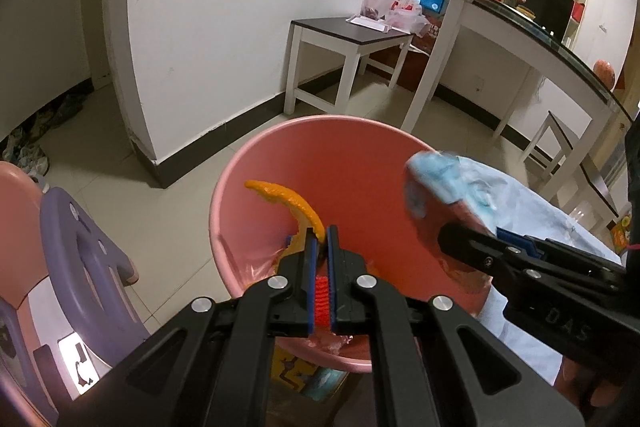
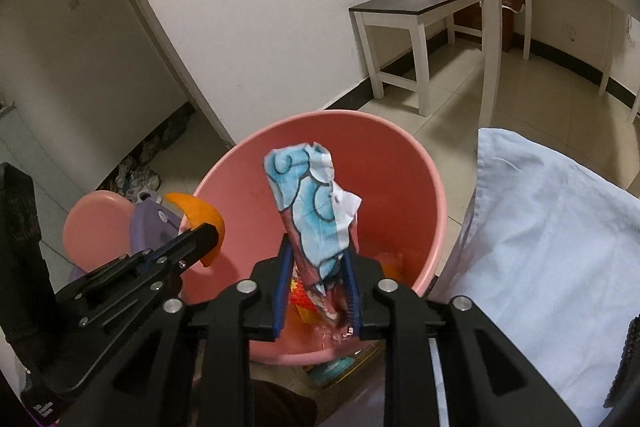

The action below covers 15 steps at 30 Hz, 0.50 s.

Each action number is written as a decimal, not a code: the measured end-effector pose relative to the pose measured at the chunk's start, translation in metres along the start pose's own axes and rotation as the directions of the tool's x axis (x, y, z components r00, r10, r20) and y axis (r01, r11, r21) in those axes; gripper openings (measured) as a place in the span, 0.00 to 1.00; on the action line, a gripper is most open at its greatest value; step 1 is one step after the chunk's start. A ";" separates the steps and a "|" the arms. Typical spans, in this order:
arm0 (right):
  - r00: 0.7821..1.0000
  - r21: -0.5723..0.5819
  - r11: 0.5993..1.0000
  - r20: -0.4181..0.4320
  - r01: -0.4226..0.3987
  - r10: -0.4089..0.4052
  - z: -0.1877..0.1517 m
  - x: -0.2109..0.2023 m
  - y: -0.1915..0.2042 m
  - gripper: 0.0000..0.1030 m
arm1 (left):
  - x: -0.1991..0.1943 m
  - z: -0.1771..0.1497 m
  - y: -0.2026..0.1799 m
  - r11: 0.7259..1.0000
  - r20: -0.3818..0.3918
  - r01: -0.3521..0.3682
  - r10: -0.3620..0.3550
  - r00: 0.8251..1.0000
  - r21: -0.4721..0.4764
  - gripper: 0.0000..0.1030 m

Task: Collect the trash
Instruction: 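Carry the orange peel and wrapper over the pink bin and release both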

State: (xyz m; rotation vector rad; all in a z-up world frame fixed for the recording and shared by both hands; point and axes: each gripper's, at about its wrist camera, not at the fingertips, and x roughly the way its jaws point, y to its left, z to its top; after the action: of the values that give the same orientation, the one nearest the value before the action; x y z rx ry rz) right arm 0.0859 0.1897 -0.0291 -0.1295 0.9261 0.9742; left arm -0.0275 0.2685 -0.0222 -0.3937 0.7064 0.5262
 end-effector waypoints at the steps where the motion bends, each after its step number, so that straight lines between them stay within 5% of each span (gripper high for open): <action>1: 1.000 -0.002 1.000 0.000 -0.001 0.001 0.000 0.000 0.000 0.25 | 0.000 0.000 0.000 1.000 -0.001 -0.003 0.003 1.000 0.000 0.15; 3: 1.000 -0.005 1.000 0.002 0.001 -0.001 0.000 0.000 0.000 0.28 | 0.000 0.000 0.001 1.000 -0.002 -0.001 0.001 1.000 0.000 0.26; 15: 0.999 -0.009 1.000 0.049 0.001 -0.001 0.000 -0.022 -0.004 0.44 | -0.014 0.003 -0.005 1.000 0.028 0.000 0.000 1.000 0.018 0.33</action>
State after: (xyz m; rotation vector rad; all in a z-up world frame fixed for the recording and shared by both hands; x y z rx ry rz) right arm 0.0846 0.1732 -0.0144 -0.1133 0.8765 0.9770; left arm -0.0322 0.2616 -0.0097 -0.3690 0.6838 0.5244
